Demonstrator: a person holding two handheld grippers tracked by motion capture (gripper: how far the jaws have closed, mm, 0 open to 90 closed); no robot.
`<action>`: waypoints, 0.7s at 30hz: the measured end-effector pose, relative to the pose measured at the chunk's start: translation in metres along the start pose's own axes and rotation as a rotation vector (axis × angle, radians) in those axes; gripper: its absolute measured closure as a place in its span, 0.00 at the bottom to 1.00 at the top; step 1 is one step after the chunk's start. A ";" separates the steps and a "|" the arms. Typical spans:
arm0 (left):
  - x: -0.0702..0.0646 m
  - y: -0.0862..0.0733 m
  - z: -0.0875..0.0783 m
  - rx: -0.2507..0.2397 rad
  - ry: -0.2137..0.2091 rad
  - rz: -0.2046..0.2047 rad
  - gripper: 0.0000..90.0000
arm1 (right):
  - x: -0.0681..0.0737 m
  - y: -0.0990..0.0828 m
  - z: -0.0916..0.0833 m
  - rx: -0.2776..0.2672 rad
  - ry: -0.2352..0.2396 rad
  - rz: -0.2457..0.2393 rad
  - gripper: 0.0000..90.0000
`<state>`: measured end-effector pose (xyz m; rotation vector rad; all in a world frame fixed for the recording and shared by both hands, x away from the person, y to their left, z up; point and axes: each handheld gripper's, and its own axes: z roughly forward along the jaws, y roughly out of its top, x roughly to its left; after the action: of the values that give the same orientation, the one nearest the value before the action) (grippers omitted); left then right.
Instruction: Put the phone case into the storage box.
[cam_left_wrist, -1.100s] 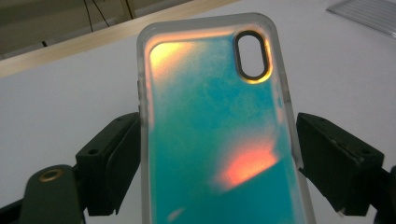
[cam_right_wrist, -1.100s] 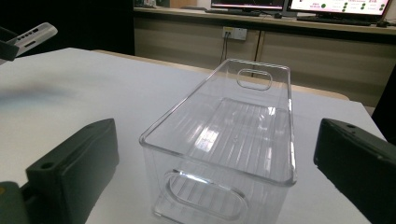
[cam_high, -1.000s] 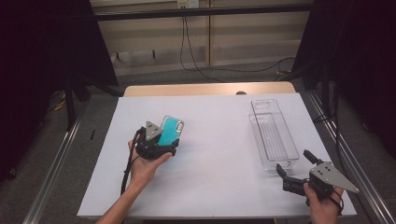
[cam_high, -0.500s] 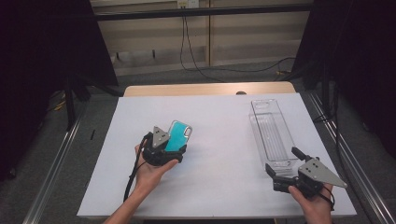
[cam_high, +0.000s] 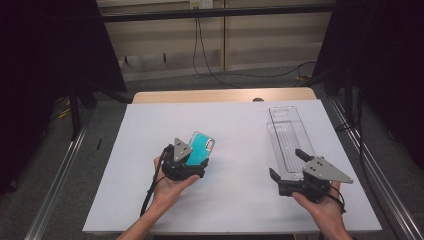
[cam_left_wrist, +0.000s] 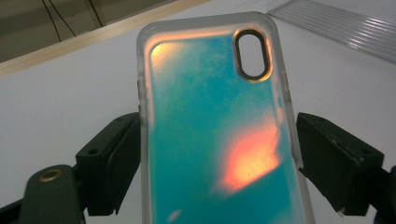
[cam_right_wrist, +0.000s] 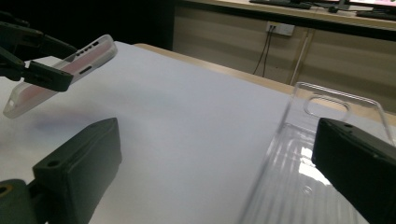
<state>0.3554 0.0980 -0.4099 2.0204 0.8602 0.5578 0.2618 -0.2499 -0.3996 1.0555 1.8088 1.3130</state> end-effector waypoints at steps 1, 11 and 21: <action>-0.002 0.000 0.001 0.001 -0.004 0.009 0.19 | 0.002 0.001 0.004 0.005 0.002 -0.008 0.01; -0.019 0.001 0.009 0.006 -0.013 0.037 0.19 | 0.024 0.004 0.025 0.054 0.076 -0.002 0.04; -0.031 0.003 0.011 0.000 -0.013 0.094 0.19 | 0.028 0.013 0.053 0.106 0.104 0.014 0.07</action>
<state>0.3433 0.0680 -0.4157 2.0708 0.7603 0.5956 0.2978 -0.2005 -0.4036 1.0753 1.9706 1.3143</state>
